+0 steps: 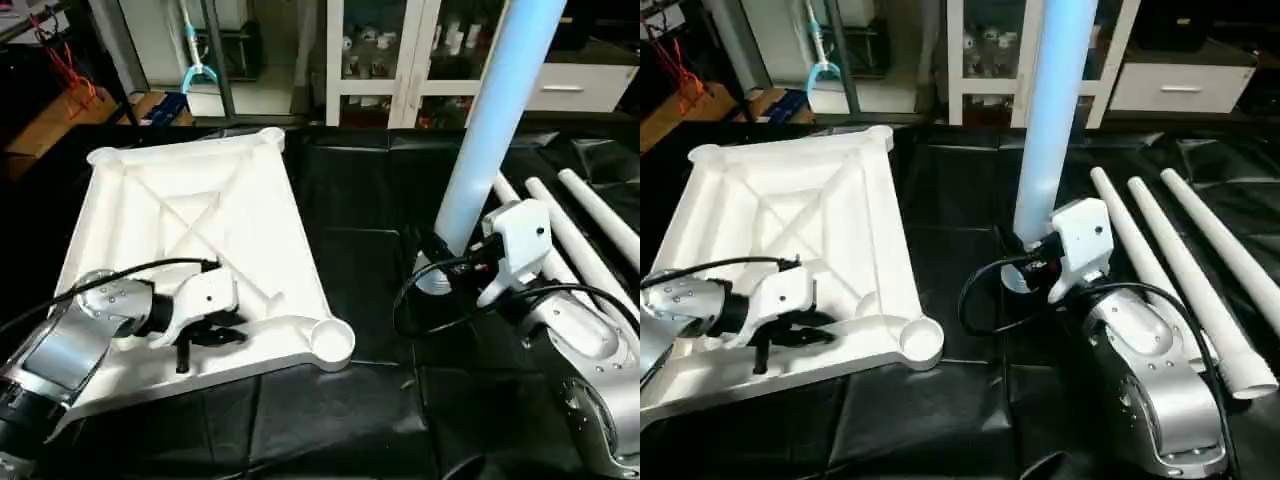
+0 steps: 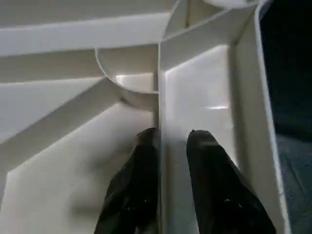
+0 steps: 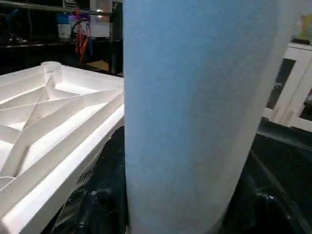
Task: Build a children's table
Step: Rotate table base
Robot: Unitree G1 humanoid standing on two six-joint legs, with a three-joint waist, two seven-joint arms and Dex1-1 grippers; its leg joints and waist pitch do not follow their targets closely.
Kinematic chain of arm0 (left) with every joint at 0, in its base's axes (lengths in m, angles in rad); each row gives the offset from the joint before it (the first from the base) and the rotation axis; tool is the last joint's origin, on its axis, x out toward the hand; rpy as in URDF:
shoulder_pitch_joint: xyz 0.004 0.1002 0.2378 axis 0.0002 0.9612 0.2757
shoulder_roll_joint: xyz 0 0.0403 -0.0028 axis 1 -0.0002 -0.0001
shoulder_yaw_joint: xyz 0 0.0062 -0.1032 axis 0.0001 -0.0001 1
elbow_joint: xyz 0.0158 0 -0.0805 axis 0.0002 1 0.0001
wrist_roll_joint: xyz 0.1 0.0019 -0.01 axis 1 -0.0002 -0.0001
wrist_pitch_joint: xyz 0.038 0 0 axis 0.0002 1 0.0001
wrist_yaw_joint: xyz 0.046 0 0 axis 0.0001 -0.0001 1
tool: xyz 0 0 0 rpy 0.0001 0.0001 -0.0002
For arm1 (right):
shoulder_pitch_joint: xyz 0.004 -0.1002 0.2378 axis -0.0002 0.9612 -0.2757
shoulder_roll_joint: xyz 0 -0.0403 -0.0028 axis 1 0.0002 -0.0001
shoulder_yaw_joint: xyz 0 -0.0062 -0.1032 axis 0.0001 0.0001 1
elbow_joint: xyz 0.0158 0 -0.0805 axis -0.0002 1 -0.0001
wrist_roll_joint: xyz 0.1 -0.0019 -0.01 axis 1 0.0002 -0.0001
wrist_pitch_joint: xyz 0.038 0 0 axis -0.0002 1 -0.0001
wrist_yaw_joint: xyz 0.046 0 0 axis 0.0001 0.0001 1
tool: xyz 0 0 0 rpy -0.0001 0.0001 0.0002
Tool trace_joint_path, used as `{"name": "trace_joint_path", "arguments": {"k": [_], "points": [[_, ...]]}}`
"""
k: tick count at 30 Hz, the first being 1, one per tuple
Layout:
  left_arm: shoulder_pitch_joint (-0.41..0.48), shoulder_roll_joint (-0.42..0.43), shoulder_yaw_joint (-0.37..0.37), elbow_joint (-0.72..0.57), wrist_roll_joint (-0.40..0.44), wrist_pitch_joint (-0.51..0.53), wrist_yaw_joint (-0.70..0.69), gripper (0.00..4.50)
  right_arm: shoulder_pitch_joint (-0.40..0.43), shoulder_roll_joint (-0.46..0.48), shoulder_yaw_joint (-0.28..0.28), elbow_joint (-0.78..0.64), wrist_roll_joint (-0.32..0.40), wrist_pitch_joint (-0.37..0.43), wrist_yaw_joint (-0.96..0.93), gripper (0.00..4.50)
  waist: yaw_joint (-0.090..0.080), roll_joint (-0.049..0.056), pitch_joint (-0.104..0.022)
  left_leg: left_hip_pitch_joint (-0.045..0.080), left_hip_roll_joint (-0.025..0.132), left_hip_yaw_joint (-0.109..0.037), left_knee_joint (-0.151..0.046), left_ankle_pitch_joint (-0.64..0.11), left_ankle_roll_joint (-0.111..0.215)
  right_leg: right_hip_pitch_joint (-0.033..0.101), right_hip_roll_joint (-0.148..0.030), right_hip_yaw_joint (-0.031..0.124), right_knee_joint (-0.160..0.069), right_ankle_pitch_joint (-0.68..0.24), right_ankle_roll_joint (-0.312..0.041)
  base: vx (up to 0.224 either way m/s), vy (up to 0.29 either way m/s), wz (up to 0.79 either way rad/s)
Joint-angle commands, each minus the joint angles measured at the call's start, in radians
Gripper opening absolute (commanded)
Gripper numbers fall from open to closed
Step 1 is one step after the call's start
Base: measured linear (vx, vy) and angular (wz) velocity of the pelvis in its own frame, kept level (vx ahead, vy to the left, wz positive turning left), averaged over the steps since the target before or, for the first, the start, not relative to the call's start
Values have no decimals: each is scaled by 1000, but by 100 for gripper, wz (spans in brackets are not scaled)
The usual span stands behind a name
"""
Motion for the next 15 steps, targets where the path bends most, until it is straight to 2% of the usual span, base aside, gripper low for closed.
{"name": "trace_joint_path", "arguments": {"k": [1,3,4,5,7,10,11,12,13,14,15], "points": [[5,25,51,-52,-30,22,-3,140,-17,4,-13,-5,20,-2,1,186,3,-4,-60,29,59,-34,-83,-226,-18,23,-50,38,-73,-136,-220,0,0,0],[11,11,107,-105,-73,51,19,140,-21,10,-23,-5,34,6,0,186,4,-4,-58,32,59,-33,-83,-237,-21,19,-49,38,-74,-150,-225,0,0,0],[16,-8,133,-141,-107,68,32,140,-24,15,-28,-3,41,9,-1,186,4,-8,-57,32,59,-33,-84,-246,-23,19,-48,38,-76,-161,-224,0,0,0],[26,-42,165,-195,-151,87,58,140,-29,21,-33,0,49,12,-2,186,6,-8,-57,34,61,-32,-83,-250,-27,18,-50,38,-74,-161,-230,0,0,0],[41,-68,172,-221,-164,74,82,140,-32,23,-33,3,51,12,-1,186,9,-10,-55,31,61,-33,-84,-250,-29,19,-50,38,-76,-172,-225,0,0,0],[121,-95,122,-261,-120,-6,125,140,-38,25,-23,12,48,8,6,186,9,-17,-57,25,61,-34,-82,-234,-21,24,-51,40,-79,-175,-196,0,0,0],[144,-100,108,-270,-112,-2,134,157,-39,25,-19,15,47,7,9,186,5,-17,-55,21,60,-34,-85,-229,-18,24,-50,40,-80,-186,-182,0,0,0],[161,-104,101,-280,-110,8,141,157,-39,25,-17,16,47,6,11,186,4,-16,-57,23,59,-34,-84,-229,-19,24,-49,40,-80,-191,-178,0,0,0],[184,-111,94,-298,-121,35,142,168,-39,24,-12,16,46,7,14,186,3,-24,-57,26,60,-33,-84,-238,-23,20,-47,40,-81,-200,-175,0,0,0],[188,-112,92,-300,-120,37,143,174,-39,23,-11,16,46,7,15,186,6,-18,-55,28,61,-34,-85,-244,-27,18,-48,41,-82,-208,-177,0,0,0],[206,-119,80,-308,-112,50,149,174,-39,21,-6,16,47,7,21,186,6,-18,-55,29,61,-33,-86,-253,-30,16,-47,41,-83,-215,-176,0,0,0]]}}
